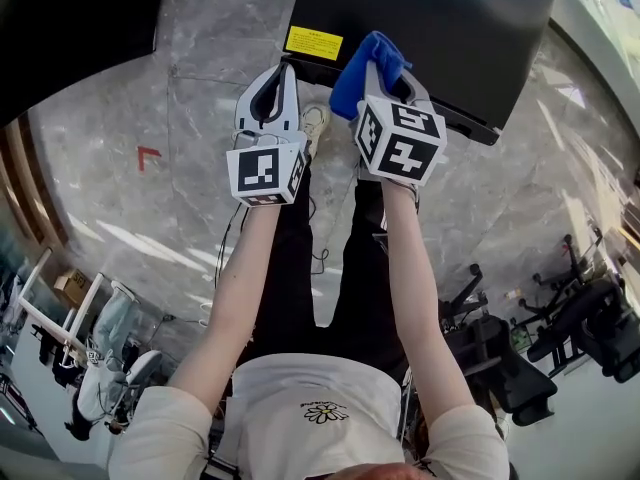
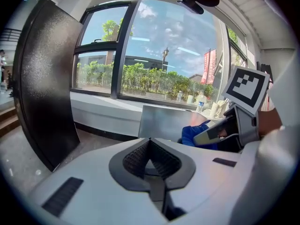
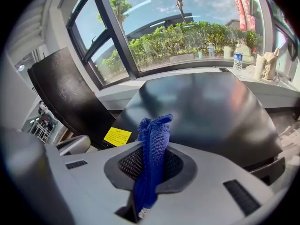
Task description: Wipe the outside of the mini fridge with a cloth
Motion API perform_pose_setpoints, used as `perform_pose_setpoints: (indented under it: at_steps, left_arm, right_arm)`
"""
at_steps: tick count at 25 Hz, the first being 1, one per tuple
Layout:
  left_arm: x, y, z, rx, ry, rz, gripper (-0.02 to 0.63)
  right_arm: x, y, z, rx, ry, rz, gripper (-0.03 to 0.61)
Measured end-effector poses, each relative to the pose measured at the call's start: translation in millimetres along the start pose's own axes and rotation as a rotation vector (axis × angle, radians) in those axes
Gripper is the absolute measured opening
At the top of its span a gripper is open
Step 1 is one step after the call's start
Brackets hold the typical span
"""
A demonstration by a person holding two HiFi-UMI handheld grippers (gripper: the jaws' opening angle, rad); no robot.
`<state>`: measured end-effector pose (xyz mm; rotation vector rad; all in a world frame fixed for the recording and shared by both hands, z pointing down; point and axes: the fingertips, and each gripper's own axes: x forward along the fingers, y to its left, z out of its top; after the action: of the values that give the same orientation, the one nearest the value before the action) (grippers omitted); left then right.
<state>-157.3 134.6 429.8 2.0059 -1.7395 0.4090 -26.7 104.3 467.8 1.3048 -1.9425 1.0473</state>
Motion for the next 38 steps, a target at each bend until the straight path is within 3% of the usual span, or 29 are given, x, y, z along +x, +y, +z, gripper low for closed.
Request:
perform_pose_setpoints:
  at_steps: [7, 29, 38]
  left_arm:
    - [3, -46, -9, 0.017, 0.014, -0.035, 0.005]
    - [35, -175, -17, 0.081, 0.032, -0.144, 0.005]
    - [51, -229, 2, 0.086, -0.004, -0.210, 0.005]
  right_arm:
    - [-15, -33, 0, 0.015, -0.014, 0.007, 0.062]
    - [-70, -170, -13, 0.067, -0.058, -0.092, 0.063]
    - [-91, -222, -21, 0.084, -0.050, -0.139, 0.063]
